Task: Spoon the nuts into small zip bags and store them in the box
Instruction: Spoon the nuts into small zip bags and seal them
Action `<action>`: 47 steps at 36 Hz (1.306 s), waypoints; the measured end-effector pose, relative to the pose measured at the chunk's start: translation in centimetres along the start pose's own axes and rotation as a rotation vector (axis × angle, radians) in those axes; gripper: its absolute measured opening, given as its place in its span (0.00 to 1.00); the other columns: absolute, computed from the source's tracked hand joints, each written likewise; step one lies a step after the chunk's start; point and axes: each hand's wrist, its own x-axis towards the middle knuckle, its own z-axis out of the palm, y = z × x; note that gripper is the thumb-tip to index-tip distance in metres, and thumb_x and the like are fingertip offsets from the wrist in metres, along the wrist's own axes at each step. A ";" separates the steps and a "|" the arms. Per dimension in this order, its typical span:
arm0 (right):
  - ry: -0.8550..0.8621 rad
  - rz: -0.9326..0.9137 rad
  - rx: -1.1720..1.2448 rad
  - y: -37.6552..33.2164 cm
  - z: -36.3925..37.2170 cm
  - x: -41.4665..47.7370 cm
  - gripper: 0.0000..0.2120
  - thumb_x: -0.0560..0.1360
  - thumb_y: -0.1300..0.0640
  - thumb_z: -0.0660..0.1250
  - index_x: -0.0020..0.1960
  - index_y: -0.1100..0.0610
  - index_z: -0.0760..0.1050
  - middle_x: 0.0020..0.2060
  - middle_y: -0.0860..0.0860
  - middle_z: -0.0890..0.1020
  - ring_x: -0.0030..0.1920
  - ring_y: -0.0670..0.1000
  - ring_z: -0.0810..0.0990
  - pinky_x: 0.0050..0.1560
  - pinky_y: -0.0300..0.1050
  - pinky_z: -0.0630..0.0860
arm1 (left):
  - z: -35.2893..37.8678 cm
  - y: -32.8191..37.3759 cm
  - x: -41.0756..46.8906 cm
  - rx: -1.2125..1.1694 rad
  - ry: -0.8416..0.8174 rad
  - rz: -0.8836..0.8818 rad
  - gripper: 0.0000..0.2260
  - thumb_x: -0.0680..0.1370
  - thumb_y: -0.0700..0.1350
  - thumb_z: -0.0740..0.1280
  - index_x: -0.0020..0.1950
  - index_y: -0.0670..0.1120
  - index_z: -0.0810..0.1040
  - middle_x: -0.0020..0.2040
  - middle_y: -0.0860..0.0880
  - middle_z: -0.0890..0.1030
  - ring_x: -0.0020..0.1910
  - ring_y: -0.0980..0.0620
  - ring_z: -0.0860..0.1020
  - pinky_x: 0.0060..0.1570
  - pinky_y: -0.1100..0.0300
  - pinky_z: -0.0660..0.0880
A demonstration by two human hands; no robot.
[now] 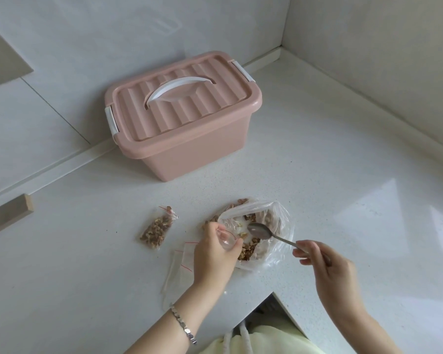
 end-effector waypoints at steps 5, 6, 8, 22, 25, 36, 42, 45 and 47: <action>-0.098 -0.052 -0.200 1.4 1.1 -0.5 0.13 0.73 0.34 0.51 0.45 0.37 0.71 0.38 0.33 0.78 0.43 0.35 0.79 0.43 0.25 0.72 | -0.2 -0.8 -0.1 0.114 0.006 -0.056 0.13 0.72 0.50 0.71 0.48 0.50 0.68 0.43 0.56 0.76 0.43 0.53 0.77 0.42 0.61 0.72; -0.109 -0.053 -0.214 1.6 1.2 -0.5 0.14 0.73 0.34 0.51 0.46 0.38 0.72 0.38 0.33 0.77 0.43 0.35 0.79 0.43 0.23 0.71 | -0.2 -0.9 -0.1 0.140 -0.029 -0.084 0.13 0.72 0.51 0.70 0.48 0.50 0.67 0.44 0.56 0.75 0.45 0.52 0.77 0.44 0.59 0.72; -0.131 -0.040 -0.230 2.2 1.4 -0.7 0.11 0.75 0.39 0.55 0.46 0.41 0.73 0.38 0.35 0.78 0.43 0.36 0.79 0.44 0.26 0.72 | -0.3 -1.1 -0.1 0.179 -0.100 -0.129 0.14 0.73 0.52 0.69 0.49 0.50 0.66 0.47 0.54 0.75 0.47 0.51 0.76 0.45 0.58 0.72; -0.104 0.527 0.283 3.9 2.6 -0.5 0.15 0.79 0.56 0.56 0.46 0.63 0.78 0.34 0.58 0.84 0.37 0.54 0.84 0.36 0.40 0.81 | 0.0 -1.0 -0.1 0.086 -0.210 -0.209 0.15 0.72 0.52 0.70 0.51 0.49 0.67 0.46 0.52 0.75 0.43 0.54 0.74 0.32 0.68 0.65; -0.073 0.652 0.399 3.9 2.4 -0.5 0.16 0.80 0.55 0.56 0.46 0.64 0.78 0.34 0.60 0.84 0.37 0.56 0.84 0.35 0.40 0.81 | -0.1 -1.4 -0.2 0.036 -0.210 -0.208 0.14 0.72 0.50 0.70 0.51 0.49 0.68 0.47 0.53 0.75 0.43 0.57 0.73 0.35 0.70 0.67; 0.016 0.667 0.578 3.4 0.2 -0.5 0.19 0.80 0.52 0.55 0.49 0.66 0.76 0.35 0.62 0.84 0.38 0.57 0.84 0.36 0.41 0.81 | -0.4 -0.9 -1.1 0.006 0.008 0.011 0.16 0.69 0.48 0.74 0.49 0.50 0.70 0.45 0.55 0.78 0.46 0.59 0.74 0.41 0.73 0.68; 0.041 0.576 0.674 0.7 -0.7 -0.2 0.18 0.80 0.52 0.54 0.47 0.65 0.76 0.33 0.59 0.84 0.37 0.55 0.84 0.36 0.40 0.81 | -0.1 0.2 -1.1 0.036 0.080 0.096 0.18 0.68 0.51 0.75 0.48 0.53 0.68 0.44 0.56 0.78 0.44 0.57 0.75 0.42 0.65 0.70; 0.060 0.512 0.700 -0.9 -0.9 -0.2 0.19 0.79 0.51 0.55 0.46 0.65 0.76 0.33 0.59 0.84 0.37 0.55 0.84 0.36 0.40 0.81 | 0.1 0.9 -0.9 -0.004 0.039 0.071 0.17 0.68 0.51 0.74 0.49 0.52 0.68 0.45 0.56 0.78 0.45 0.56 0.75 0.42 0.66 0.70; 0.065 0.460 0.696 -1.9 -0.9 -0.3 0.20 0.76 0.48 0.57 0.46 0.64 0.77 0.33 0.60 0.84 0.37 0.56 0.84 0.36 0.40 0.81 | 0.2 1.3 -0.8 -0.028 -0.002 0.052 0.18 0.68 0.51 0.74 0.50 0.53 0.68 0.46 0.55 0.77 0.46 0.56 0.75 0.40 0.70 0.68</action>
